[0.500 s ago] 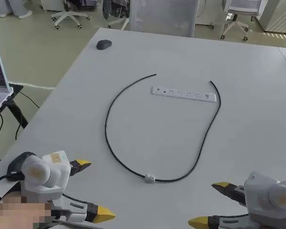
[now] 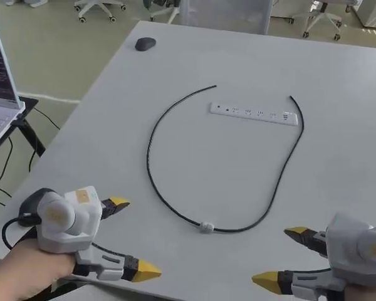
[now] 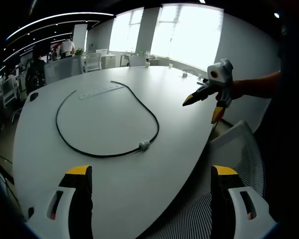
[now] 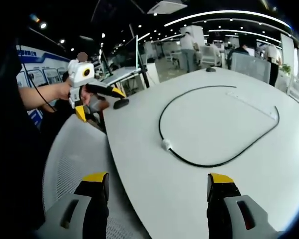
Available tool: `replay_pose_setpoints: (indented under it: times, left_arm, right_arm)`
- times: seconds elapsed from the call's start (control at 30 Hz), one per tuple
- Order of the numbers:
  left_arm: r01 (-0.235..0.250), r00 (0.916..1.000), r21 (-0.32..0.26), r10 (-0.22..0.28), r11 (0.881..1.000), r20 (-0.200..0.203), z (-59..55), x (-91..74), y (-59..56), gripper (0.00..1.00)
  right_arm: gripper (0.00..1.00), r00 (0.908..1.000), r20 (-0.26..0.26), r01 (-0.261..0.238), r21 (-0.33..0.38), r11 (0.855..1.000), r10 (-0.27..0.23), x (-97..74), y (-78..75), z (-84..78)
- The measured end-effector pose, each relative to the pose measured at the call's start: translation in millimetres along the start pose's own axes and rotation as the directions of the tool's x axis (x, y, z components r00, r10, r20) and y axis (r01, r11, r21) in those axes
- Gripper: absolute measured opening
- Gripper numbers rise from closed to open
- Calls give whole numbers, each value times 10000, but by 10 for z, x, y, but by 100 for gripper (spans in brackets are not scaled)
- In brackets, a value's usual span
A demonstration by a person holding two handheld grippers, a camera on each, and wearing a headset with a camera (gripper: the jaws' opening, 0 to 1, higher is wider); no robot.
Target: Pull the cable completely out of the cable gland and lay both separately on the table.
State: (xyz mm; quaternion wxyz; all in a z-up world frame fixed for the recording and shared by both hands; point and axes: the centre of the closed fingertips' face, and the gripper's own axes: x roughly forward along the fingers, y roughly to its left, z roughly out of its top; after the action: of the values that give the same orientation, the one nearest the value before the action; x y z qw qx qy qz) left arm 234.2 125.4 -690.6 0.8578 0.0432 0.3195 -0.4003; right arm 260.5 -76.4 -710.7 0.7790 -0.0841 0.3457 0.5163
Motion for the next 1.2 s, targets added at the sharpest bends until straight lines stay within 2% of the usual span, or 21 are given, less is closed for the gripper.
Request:
replay_pose_setpoints:
  times: [0.2,0.43,0.6,1.0,1.13,1.2]
  left_arm:
    - [34,9998,-186,-31,9998,172,-2,27,-2,99]
    - [-23,9999,-140,25,9999,162,-17,33,40,99]
    - [26,9999,-66,-27,10000,-115,-76,65,2,99]
    - [189,9998,-312,-190,9993,-23,-122,121,-23,99]
    - [302,9994,-342,-307,9990,-134,-161,137,-61,98]
    - [335,9993,-353,-340,9988,-122,-167,141,-70,98]
  right_arm:
    - [79,9996,-289,15,-179,9998,-20,101,-36,-18]
    - [77,9989,-459,-27,-412,9991,8,227,-112,36]
    - [74,9987,-504,-122,-577,9983,93,336,-156,115]
    - [67,9960,-847,-363,-896,9953,287,573,-197,164]
    - [65,9937,-1071,-444,-967,9943,339,658,-218,159]
    - [60,9913,-1270,-457,-881,9951,343,685,-232,145]
